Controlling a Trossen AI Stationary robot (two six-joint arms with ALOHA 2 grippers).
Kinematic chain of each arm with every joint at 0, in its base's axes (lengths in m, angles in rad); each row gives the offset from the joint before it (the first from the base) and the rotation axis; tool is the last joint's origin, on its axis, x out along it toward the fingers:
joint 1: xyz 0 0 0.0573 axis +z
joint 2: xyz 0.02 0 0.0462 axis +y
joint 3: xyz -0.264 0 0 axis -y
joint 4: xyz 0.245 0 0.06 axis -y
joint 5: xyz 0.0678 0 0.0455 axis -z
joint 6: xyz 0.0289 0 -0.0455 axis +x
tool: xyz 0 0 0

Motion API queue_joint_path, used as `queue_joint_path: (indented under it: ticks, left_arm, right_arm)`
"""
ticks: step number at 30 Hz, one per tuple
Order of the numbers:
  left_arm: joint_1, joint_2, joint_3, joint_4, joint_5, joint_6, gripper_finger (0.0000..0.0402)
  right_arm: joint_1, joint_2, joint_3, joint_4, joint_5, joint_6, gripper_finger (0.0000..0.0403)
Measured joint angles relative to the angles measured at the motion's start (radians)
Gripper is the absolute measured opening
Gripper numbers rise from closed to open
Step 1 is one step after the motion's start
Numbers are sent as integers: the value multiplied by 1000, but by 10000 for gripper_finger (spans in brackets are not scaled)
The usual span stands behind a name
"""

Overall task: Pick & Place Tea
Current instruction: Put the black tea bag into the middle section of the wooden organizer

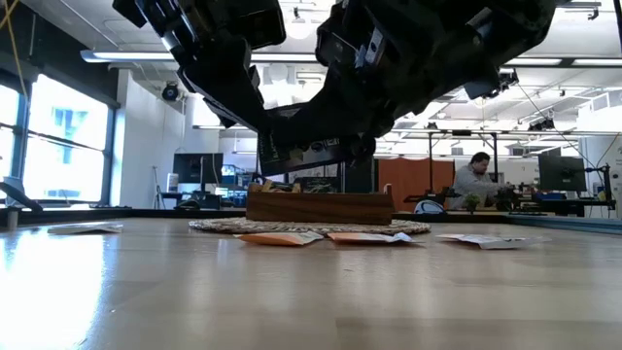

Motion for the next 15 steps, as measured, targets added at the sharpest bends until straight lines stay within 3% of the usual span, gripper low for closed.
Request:
queue_joint_path:
  ticks: [9,13,15]
  left_arm:
    - [2,23,1,23,95,53,1]
    - [2,34,0,10,97,68,2]
    - [1,33,0,23,49,63,2]
  right_arm:
    - [5,-1,2,-36,27,-1,12]
    - [4,1,0,-49,33,-5,17]
    - [4,0,0,-65,38,-7,11]
